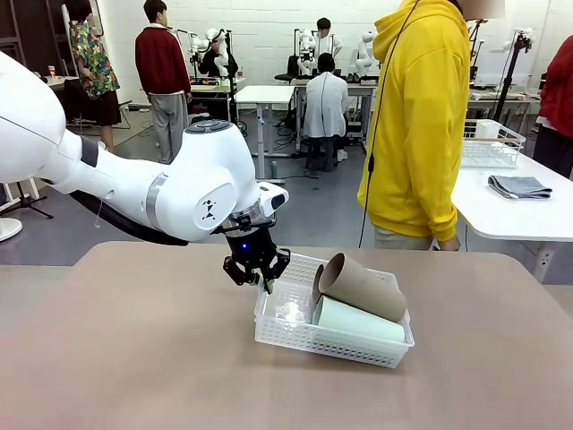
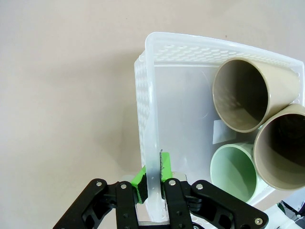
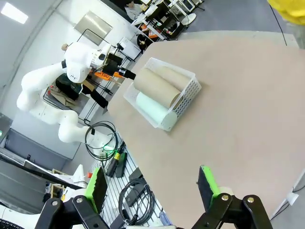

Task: Clean and organize the cups into the basket.
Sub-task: Move the Organizing basket back to the left side of the table.

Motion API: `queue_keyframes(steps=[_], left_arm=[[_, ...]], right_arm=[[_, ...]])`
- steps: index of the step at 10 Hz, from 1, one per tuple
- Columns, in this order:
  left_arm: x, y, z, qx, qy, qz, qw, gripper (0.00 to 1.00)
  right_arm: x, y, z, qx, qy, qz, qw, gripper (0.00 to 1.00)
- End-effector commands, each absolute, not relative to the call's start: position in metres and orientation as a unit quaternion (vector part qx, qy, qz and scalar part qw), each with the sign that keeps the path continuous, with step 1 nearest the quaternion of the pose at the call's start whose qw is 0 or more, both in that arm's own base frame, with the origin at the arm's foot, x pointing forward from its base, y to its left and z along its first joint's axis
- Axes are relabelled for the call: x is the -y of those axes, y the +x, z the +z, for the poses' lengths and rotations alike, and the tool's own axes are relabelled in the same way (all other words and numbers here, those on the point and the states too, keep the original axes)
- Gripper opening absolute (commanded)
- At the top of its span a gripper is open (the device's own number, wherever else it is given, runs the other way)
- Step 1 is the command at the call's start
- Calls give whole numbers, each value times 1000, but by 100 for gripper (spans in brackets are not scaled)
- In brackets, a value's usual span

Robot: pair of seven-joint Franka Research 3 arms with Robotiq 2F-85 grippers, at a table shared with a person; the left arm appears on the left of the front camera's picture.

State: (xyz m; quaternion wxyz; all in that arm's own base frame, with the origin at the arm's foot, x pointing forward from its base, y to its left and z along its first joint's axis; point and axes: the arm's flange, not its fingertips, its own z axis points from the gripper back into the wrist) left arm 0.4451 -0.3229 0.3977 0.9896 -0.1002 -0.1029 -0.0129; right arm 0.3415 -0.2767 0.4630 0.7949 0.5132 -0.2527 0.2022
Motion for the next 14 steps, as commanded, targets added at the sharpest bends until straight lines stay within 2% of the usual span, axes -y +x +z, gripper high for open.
queue_keyframes(steps=[1,4,5,6,8,11,14], left_arm=[[324,445,399,104,-101,-16,989,0],[324,445,399,104,-101,-16,989,0],[323,445,398,103,-100,-13,990,6],[302,445,412,111,-88,-29,989,5],[242,450,438,152,-14,-42,987,5],[168,471,442,128,-4,-36,991,5],[95,478,431,120,16,20,992,5]], right_arm=[[276,341,465,252,514,203,794,100],[276,341,465,252,514,203,794,100],[276,341,465,252,514,203,794,100],[276,341,465,252,514,203,794,100],[276,341,465,252,514,203,794,100],[276,341,465,252,514,203,794,100],[276,341,465,252,514,203,794,100]])
